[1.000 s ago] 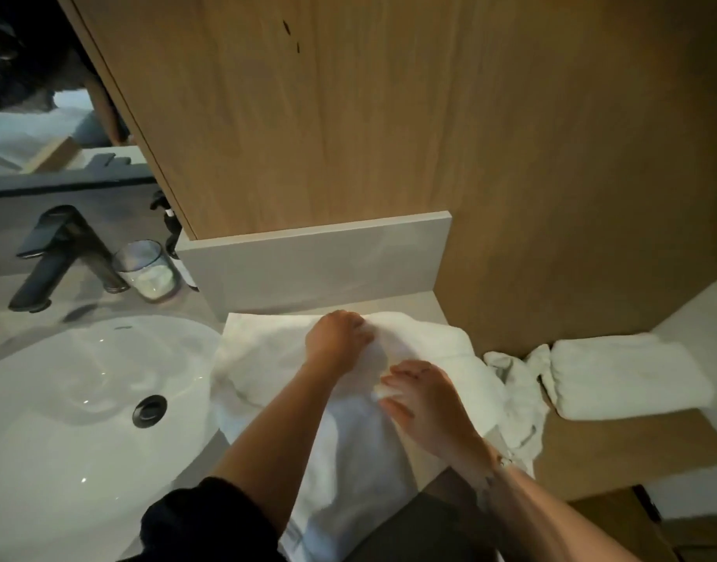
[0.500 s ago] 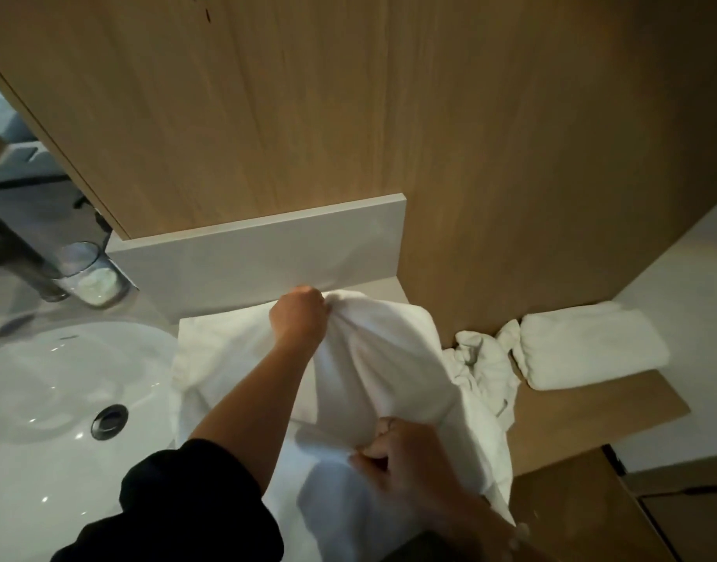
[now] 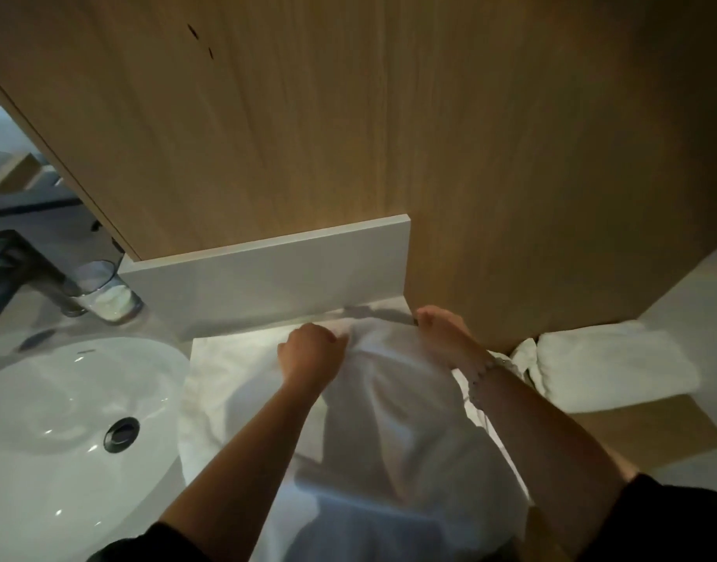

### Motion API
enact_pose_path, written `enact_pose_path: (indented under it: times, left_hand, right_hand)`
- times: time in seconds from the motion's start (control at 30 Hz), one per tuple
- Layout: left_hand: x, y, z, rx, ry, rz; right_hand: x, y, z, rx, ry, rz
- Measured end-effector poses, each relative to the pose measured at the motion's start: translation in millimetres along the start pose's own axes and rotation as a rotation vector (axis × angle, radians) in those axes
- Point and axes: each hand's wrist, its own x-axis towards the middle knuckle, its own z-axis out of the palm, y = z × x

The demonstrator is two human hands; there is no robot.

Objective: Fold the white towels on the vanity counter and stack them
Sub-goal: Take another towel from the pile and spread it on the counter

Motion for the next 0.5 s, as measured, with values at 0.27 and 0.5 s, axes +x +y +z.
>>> enact_pose_path:
  times: [0.27,0.5]
  left_hand:
    - [-14,-11,5,-0.174,0.028,0.094]
    - [-15,-13,9,-0.152,0.035,0.174]
  right_hand:
    - [20,6,-21,-0.027,-0.249,0.099]
    - [10,-24,-18,0.016,-0.612,-0.07]
